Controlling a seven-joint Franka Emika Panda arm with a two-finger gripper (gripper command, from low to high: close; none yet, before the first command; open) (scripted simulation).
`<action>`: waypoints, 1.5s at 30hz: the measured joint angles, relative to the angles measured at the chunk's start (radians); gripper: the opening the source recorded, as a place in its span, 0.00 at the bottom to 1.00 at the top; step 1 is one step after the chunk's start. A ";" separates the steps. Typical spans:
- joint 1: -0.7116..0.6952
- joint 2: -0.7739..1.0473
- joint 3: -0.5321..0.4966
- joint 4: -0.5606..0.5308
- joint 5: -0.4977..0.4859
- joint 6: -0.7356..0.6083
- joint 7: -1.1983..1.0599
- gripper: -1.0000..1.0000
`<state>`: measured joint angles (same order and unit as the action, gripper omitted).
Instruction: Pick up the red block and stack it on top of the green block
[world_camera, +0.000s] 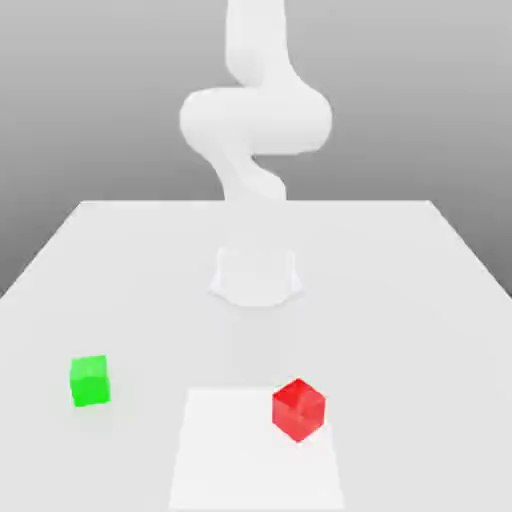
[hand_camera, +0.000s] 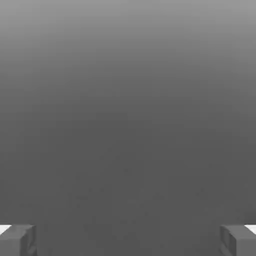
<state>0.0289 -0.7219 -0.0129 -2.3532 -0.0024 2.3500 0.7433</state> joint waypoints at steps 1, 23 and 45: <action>0.013 0.038 -0.006 -0.025 -0.001 0.024 -0.028 0.50; 0.174 0.853 -0.032 -0.433 0.027 0.568 -0.537 0.50; 0.038 0.675 -0.126 -0.447 -0.043 0.411 -0.434 0.00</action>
<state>0.0666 -0.0474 -0.1393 -2.8004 -0.0456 2.7607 0.3092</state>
